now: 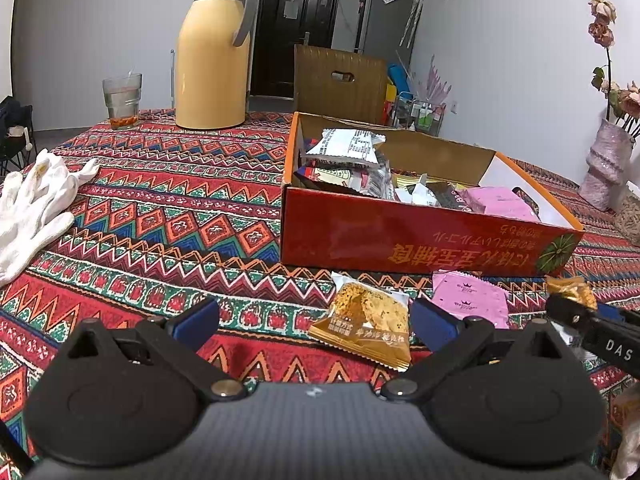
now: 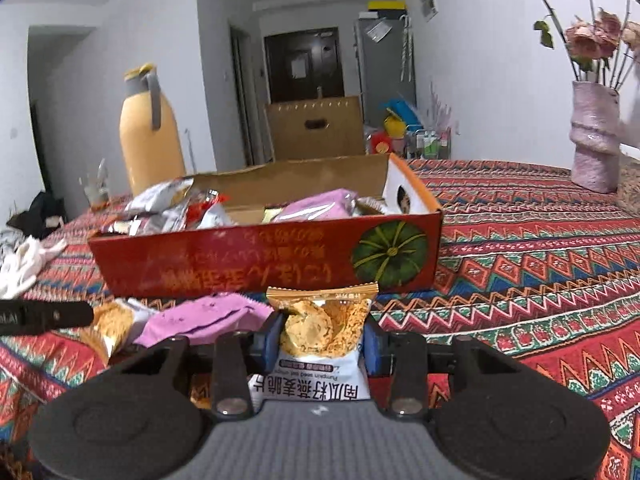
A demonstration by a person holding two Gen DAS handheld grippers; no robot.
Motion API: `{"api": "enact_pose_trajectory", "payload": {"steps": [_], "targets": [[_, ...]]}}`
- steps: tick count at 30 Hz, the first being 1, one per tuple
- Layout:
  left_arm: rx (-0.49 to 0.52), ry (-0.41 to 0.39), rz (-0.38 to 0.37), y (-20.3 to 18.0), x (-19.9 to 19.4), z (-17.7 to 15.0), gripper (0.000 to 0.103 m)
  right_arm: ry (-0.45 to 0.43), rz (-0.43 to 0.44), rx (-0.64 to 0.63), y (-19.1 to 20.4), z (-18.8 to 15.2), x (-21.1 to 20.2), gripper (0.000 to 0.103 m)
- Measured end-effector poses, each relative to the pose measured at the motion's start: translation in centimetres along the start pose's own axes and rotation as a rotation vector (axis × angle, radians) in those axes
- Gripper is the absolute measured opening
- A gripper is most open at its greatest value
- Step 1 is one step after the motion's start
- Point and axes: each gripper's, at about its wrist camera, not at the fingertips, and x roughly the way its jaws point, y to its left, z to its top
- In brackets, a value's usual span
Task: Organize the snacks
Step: 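Lower the left gripper onto another oat crisp packet and grasp it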
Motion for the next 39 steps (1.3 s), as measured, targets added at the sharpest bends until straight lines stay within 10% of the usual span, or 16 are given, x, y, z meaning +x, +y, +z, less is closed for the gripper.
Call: {"api": "enact_pose_trajectory", "payload": {"steps": [39], "targets": [[0.162, 0.22, 0.063, -3.6, 6.7, 1.7, 0.103, -0.064, 0.02, 0.051, -0.9, -0.2, -1.4, 0.04]]}}
